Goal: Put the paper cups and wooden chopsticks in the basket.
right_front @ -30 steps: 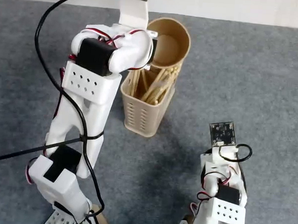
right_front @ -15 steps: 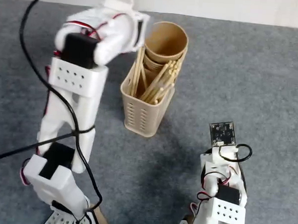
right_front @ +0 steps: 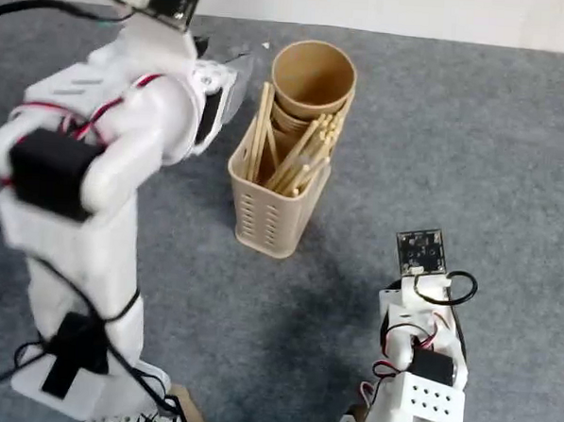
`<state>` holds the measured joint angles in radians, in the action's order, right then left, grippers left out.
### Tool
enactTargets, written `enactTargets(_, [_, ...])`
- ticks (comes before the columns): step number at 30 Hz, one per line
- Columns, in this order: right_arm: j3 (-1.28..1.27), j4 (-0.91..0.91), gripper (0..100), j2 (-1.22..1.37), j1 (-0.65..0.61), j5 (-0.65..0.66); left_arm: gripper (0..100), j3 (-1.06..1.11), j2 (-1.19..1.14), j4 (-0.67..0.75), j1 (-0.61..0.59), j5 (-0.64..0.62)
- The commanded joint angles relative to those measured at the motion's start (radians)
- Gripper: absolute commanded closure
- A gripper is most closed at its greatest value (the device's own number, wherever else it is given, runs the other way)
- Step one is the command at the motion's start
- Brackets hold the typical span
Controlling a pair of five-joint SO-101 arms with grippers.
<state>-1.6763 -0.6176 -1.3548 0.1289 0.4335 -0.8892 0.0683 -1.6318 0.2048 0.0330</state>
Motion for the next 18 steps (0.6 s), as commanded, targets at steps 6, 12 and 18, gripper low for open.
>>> enactTargets(6, [-0.059, 0.015, 96.7, -0.013, 0.002, 0.003, 84, 0.242, -0.208, 0.393, 0.018, 0.014])
enactTargets(12, [-0.059, 0.015, 96.7, -0.013, 0.001, 0.003, 84, 0.236, -0.3, 0.411, 0.05, 0.014])
enactTargets(18, [-0.059, 0.015, 96.7, -0.013, -0.001, 0.005, 84, 0.364, -0.352, 0.376, 0.036, 0.015])
